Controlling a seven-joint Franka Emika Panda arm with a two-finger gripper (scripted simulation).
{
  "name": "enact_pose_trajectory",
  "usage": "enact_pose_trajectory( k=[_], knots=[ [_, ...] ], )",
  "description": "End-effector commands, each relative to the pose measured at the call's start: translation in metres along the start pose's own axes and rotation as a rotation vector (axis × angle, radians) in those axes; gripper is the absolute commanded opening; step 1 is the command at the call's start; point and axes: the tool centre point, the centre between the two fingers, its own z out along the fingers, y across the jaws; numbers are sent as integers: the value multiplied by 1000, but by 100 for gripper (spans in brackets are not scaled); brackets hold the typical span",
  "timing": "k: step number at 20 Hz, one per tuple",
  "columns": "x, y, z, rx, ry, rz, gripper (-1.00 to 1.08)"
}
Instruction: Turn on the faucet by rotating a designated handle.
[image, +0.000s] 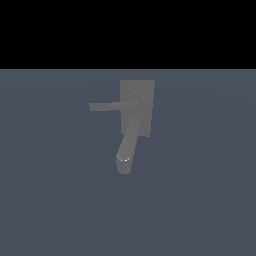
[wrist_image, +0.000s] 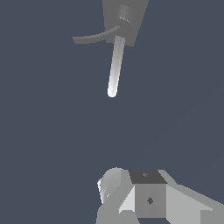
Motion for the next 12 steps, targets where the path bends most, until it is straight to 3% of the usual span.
enact_pose_trajectory(
  k=[1,12],
  knots=[
    [0,0,0,0,0,0,-100],
    [4,7,-14,-44,48,1,-100]
  ],
)
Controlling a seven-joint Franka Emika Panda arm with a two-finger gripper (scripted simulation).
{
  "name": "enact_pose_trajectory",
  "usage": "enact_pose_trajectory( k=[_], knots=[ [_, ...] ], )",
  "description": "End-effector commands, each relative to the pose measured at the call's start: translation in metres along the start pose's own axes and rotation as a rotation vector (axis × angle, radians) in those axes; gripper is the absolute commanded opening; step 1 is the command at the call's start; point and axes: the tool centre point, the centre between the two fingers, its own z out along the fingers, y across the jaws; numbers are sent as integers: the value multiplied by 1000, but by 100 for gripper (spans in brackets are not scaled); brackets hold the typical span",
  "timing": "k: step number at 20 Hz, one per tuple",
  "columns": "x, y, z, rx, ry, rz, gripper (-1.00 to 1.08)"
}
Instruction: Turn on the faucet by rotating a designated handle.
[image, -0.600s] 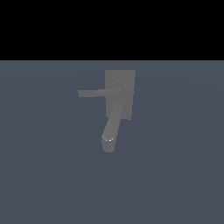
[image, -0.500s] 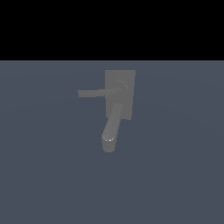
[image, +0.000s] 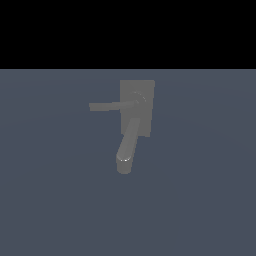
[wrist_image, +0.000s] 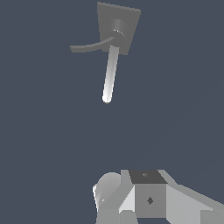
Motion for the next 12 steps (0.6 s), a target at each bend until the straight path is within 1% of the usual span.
enact_pose_trajectory(
  k=[1,5,12],
  knots=[
    [3,2,1,-12,0,-2,-100],
    [9,7,9,-35,-17,-9,-100],
    [25,17,25,-99,-46,-29,-100]
  ],
)
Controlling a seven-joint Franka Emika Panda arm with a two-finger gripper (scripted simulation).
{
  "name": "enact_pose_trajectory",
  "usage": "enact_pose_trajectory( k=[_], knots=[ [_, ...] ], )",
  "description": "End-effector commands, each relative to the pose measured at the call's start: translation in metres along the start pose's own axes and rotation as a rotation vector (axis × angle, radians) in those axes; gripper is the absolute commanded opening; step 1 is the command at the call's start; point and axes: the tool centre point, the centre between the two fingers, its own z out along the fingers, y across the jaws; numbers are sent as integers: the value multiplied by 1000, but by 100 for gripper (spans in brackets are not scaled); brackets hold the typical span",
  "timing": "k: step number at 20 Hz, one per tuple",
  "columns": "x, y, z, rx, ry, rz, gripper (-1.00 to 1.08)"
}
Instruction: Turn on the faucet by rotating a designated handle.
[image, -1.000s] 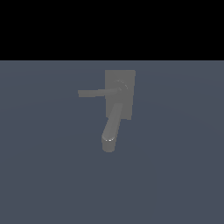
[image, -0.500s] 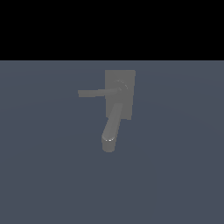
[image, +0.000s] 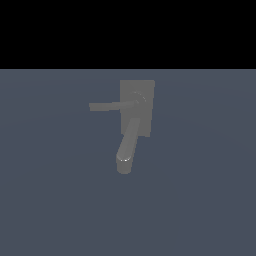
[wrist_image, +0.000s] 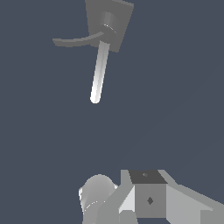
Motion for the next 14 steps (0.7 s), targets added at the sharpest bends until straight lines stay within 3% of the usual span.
enact_pose_trajectory(
  k=[1,8,14],
  knots=[
    [5,3,5,-19,-10,-8,-100],
    [12,7,11,-52,-16,-15,-100],
    [14,12,-2,-102,33,4,-100]
  ],
)
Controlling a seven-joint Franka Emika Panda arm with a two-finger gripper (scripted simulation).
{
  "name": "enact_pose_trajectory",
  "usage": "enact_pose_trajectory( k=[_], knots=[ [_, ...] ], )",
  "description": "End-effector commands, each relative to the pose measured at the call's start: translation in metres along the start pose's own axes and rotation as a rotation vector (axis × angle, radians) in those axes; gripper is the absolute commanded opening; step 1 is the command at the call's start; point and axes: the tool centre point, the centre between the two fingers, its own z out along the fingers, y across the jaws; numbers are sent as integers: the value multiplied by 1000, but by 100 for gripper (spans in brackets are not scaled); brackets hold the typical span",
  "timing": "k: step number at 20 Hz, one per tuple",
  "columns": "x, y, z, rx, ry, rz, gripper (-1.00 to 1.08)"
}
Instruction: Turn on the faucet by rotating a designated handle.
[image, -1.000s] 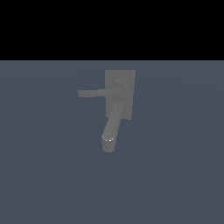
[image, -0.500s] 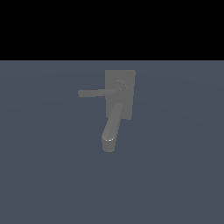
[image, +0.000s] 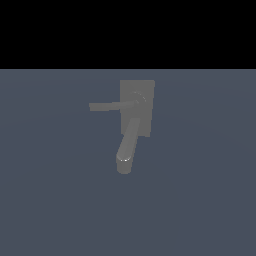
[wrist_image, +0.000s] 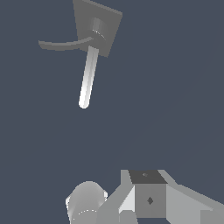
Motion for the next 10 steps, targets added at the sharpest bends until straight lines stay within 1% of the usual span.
enact_pose_trajectory(
  k=[1,4,6,10],
  knots=[
    [1,3,-7,-28,26,11,-100],
    [4,9,-18,-76,67,28,-100],
    [5,13,-27,-116,102,42,-100],
    [8,22,-53,-220,192,77,-100]
  ],
)
